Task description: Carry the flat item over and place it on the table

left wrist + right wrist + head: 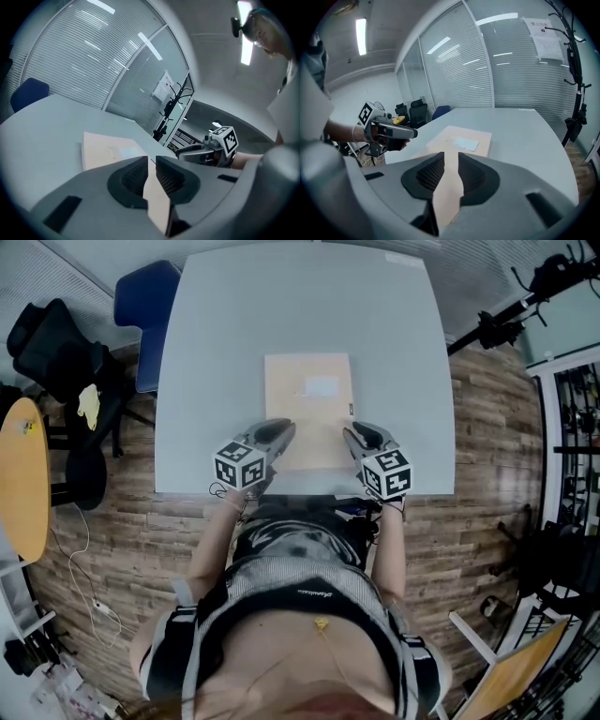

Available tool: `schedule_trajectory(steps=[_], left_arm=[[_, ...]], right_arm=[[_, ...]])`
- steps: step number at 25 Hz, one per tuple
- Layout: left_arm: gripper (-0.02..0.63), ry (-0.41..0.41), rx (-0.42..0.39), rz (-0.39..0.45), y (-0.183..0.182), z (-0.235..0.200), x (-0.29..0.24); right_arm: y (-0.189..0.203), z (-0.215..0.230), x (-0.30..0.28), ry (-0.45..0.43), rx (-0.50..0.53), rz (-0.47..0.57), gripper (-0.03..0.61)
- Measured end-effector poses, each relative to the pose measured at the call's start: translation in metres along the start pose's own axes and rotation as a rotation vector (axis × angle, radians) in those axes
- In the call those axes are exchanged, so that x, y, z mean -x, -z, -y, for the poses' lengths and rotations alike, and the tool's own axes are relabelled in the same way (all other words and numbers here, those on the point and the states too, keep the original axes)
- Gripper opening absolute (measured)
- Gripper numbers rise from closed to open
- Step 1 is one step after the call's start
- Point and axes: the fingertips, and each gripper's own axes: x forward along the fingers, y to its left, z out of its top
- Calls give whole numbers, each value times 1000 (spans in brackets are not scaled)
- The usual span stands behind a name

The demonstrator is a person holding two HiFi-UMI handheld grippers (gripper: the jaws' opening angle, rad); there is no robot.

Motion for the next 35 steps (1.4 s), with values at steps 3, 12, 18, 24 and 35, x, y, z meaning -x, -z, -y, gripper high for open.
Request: schedule_trajectory(steps=[3, 12, 18, 24, 35], left_arm=[[34, 23, -18, 13, -7, 9, 0], [14, 91, -79, 63, -32, 42, -1], [12, 88, -194, 145, -66, 70, 6], [11, 92, -278, 258, -114, 97, 23], [9, 69, -321, 365, -176, 127, 53]], right_arm=[[-11, -8, 5, 4, 27, 18, 58], [-43, -35, 14, -52, 6, 96, 9], [-74, -53, 27, -72, 16, 193, 5], [-122, -69, 50, -85, 29, 333, 4], [-188, -96, 94, -104, 128, 518, 3]])
